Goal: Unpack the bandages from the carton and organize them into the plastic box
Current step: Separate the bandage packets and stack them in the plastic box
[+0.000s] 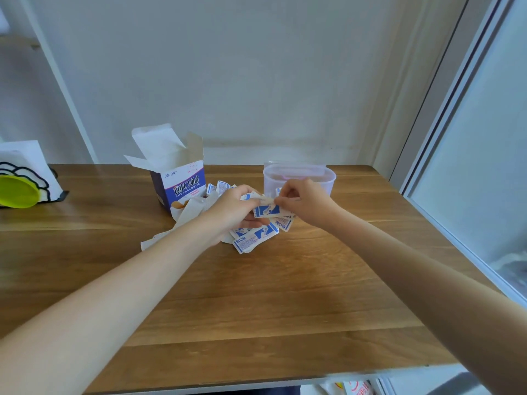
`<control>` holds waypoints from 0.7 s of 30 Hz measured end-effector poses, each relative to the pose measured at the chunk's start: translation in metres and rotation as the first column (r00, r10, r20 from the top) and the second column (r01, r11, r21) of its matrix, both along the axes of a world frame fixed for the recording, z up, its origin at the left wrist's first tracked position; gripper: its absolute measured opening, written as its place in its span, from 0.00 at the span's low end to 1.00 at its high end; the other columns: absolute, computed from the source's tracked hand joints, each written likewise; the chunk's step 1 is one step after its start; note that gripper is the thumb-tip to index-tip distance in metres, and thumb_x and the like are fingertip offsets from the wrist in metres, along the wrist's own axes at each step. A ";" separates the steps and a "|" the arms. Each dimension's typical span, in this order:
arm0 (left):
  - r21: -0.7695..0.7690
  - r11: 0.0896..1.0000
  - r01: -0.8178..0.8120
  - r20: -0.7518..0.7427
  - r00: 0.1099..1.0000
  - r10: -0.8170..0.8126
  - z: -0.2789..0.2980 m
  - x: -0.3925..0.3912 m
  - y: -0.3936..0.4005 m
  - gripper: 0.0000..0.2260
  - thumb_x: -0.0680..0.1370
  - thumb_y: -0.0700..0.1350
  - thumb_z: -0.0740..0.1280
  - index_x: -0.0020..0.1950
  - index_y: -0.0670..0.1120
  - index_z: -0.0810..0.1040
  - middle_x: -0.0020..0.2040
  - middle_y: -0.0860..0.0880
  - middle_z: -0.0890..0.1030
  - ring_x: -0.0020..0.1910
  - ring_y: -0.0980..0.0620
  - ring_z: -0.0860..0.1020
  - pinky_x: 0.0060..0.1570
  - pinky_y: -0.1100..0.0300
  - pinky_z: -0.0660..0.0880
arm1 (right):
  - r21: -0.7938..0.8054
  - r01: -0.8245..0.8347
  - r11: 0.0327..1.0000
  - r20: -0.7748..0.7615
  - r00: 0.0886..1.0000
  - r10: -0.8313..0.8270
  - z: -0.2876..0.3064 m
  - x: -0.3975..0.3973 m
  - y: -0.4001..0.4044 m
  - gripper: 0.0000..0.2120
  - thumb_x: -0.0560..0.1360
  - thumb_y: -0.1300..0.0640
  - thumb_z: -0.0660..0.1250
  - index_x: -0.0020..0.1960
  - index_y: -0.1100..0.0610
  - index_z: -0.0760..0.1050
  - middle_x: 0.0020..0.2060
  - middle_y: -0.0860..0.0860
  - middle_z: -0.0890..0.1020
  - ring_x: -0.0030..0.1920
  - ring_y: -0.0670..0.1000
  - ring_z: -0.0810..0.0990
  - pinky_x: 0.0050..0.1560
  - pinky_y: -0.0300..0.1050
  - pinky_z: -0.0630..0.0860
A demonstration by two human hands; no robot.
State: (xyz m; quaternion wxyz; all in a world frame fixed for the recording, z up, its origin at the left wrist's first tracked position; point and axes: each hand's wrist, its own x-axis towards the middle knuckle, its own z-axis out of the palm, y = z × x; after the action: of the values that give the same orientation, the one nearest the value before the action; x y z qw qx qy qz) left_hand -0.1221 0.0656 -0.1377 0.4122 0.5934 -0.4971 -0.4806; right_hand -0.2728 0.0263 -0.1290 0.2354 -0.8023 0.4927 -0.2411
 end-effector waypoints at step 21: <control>0.009 0.980 0.198 0.934 0.349 -0.079 -0.014 -0.009 0.012 0.10 0.76 0.45 0.66 0.55 0.44 0.75 0.54 0.46 0.71 0.51 0.48 0.72 0.43 0.59 0.67 | -0.241 -0.202 0.949 -0.547 0.836 0.039 -0.033 -0.022 0.009 0.10 0.80 0.61 0.54 0.57 0.60 0.70 0.54 0.55 0.75 0.53 0.55 0.75 0.42 0.45 0.70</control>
State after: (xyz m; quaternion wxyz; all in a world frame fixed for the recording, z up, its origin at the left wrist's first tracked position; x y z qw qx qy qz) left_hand -0.1306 0.0772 -0.1516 0.0481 0.6937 -0.7154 -0.0678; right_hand -0.2951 0.0352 -0.1623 -0.0162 -0.8928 0.4460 -0.0613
